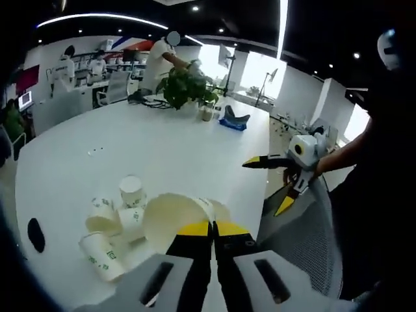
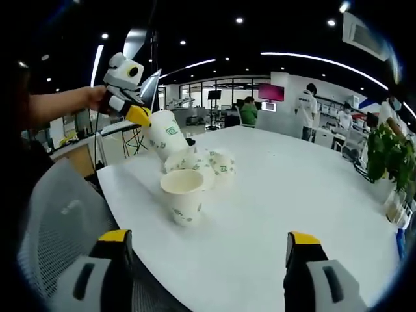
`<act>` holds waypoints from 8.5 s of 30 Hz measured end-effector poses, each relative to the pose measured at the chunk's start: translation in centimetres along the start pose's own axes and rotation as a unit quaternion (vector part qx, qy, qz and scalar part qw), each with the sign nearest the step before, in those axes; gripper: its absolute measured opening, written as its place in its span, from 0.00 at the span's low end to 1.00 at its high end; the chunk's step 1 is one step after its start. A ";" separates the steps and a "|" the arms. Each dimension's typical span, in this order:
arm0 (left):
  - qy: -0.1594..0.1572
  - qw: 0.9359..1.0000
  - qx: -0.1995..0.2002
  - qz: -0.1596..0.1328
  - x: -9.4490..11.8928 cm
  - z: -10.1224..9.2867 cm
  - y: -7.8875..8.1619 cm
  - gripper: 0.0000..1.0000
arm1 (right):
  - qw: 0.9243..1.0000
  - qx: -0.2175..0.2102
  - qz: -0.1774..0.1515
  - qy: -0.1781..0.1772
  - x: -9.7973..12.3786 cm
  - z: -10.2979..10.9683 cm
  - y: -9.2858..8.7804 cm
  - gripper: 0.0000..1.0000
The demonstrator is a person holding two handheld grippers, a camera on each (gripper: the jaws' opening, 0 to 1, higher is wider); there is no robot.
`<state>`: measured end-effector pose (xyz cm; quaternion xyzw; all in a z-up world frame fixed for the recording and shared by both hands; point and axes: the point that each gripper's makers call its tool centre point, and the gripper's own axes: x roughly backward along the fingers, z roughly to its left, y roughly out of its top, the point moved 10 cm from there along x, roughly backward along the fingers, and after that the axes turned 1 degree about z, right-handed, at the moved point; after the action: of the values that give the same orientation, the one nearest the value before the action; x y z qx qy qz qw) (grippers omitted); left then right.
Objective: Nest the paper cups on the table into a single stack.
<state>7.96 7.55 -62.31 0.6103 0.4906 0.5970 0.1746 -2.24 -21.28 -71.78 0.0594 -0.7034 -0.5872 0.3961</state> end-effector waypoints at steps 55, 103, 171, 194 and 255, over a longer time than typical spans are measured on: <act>-0.047 0.951 -0.203 0.229 -9.5 -1.7 0.5 0.00 | 1.000 0.000 0.011 -0.006 0.0 -0.2 -0.3 0.95; -0.091 0.938 -0.217 0.254 -11.1 -1.9 0.1 0.00 | 1.000 -0.001 0.022 -0.015 -0.1 -0.4 -0.5 0.91; 0.126 0.987 0.091 -0.031 -3.9 9.6 -3.6 0.41 | 1.000 -0.007 0.008 -0.003 0.0 -0.1 -0.2 0.95; 0.080 0.984 0.152 -0.043 -6.0 12.8 -5.1 0.27 | 1.000 -0.006 0.023 -0.007 -0.1 -0.3 -0.5 0.93; -0.004 0.991 0.120 -0.055 -2.2 6.1 -2.2 0.00 | 1.000 -0.001 0.010 0.004 0.0 0.0 -0.2 0.95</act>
<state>13.02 9.07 -66.67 0.6008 0.5909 0.5212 0.1350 -2.31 -21.33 -72.01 0.0544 -0.7019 -0.5839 0.4043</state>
